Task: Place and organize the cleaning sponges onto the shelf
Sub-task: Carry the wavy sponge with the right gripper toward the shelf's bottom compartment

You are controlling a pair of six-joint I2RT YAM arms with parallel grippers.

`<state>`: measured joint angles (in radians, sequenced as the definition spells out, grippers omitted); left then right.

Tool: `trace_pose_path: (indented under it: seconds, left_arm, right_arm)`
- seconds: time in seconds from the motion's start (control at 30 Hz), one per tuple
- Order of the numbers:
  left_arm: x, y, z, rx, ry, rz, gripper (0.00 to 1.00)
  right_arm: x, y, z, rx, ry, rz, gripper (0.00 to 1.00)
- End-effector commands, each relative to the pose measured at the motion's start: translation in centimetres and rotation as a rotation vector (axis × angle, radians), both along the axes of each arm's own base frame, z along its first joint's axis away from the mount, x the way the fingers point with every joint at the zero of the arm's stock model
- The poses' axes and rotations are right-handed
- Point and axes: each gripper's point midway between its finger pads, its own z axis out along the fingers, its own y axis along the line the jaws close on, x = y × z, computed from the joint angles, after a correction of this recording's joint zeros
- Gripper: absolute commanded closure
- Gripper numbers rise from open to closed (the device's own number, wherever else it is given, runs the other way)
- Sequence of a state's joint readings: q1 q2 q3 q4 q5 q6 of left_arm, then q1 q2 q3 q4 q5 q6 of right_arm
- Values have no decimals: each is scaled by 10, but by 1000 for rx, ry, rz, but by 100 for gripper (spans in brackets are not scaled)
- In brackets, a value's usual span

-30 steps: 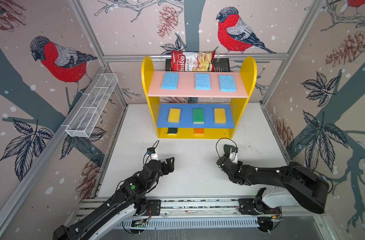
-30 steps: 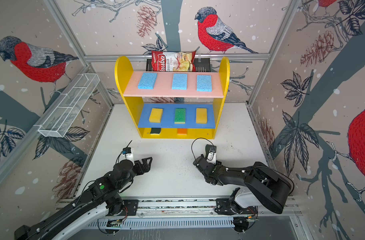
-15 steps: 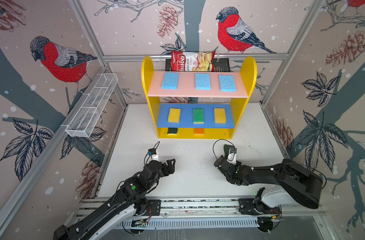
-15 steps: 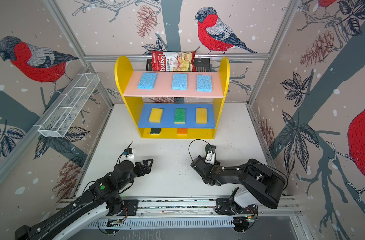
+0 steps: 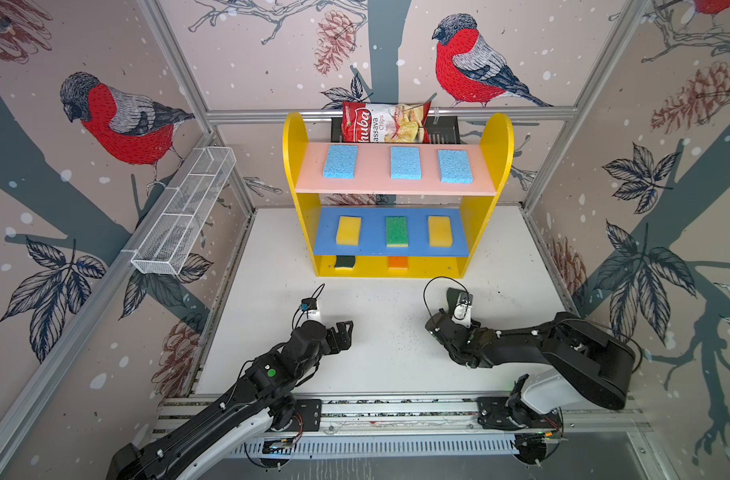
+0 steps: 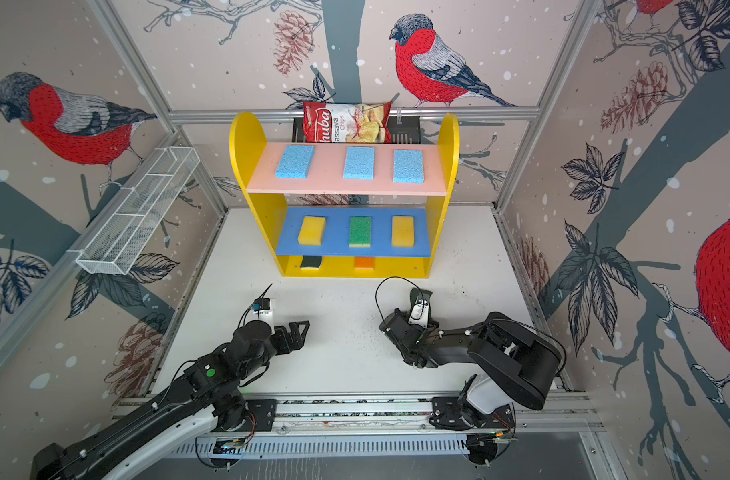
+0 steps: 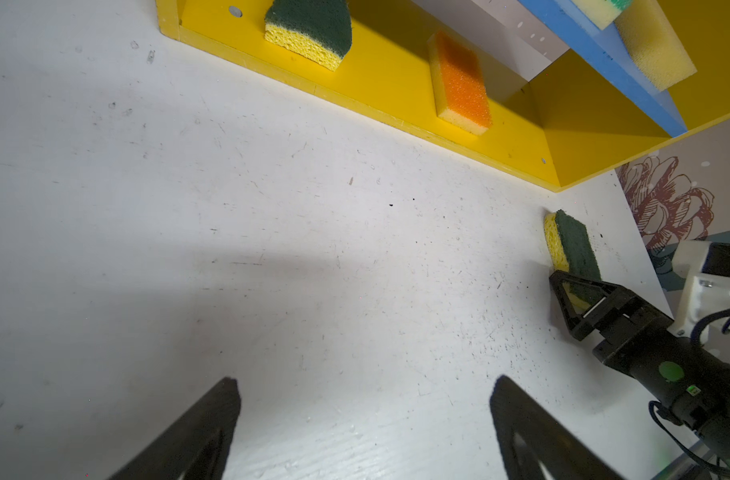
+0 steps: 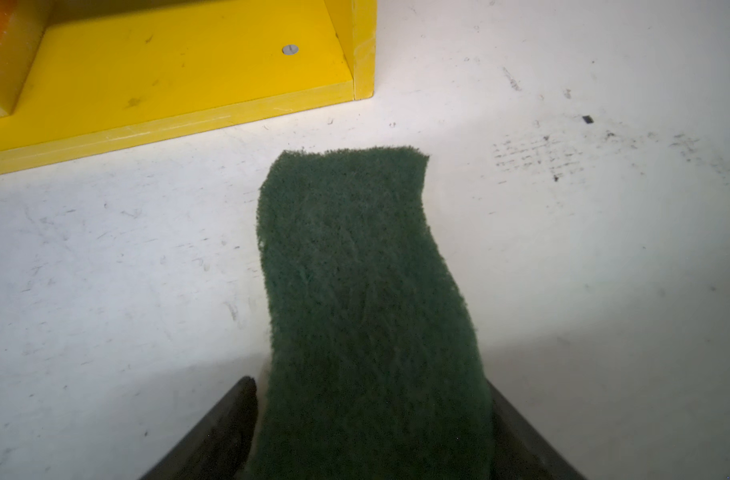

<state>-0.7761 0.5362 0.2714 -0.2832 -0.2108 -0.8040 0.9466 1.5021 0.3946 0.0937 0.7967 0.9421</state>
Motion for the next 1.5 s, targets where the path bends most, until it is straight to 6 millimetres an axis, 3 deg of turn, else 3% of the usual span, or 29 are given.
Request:
trace_pose_path:
  seconds: [0.0, 0.4, 0.8, 1.13, 1.47]
  left_arm:
    - [2, -4, 4, -13, -25, -15, 6]
    - [0, 2, 2, -22, -33, 3, 6]
    - [-1, 9, 6, -17, -51, 27, 6]
    - [2, 14, 10, -12, -90, 47, 7]
    - [8, 16, 10, 5, -126, 61, 7]
  right_arm:
    - [-16, -7, -19, -60, 121, 37, 25]
    - [-19, -1, -17, -88, 122, 64, 40]
    - [-21, 28, 16, -37, 2, 189, 42]
    - [-4, 41, 46, 43, -110, 268, 42]
    - [20, 48, 52, 49, -132, 263, 43]
